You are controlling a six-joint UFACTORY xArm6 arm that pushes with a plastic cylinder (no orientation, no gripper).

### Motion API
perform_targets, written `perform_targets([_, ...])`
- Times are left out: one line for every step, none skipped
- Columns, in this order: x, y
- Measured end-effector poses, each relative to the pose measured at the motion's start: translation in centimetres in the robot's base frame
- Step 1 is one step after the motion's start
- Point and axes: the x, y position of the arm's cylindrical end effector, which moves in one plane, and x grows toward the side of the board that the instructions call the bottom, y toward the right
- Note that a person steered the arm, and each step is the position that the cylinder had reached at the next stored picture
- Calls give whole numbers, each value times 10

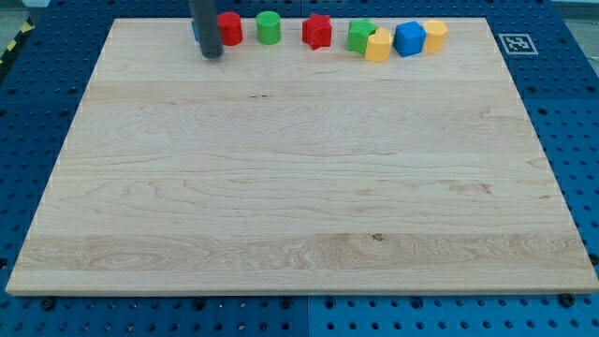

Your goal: Adjust the yellow heart in between the green star and blue cube

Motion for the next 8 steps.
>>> perform_targets([32, 76])
perform_targets([55, 161])
perform_targets([58, 246])
perform_targets([58, 300])
perform_targets([55, 304])
perform_targets([40, 295])
perform_targets([29, 271])
perform_targets([29, 264])
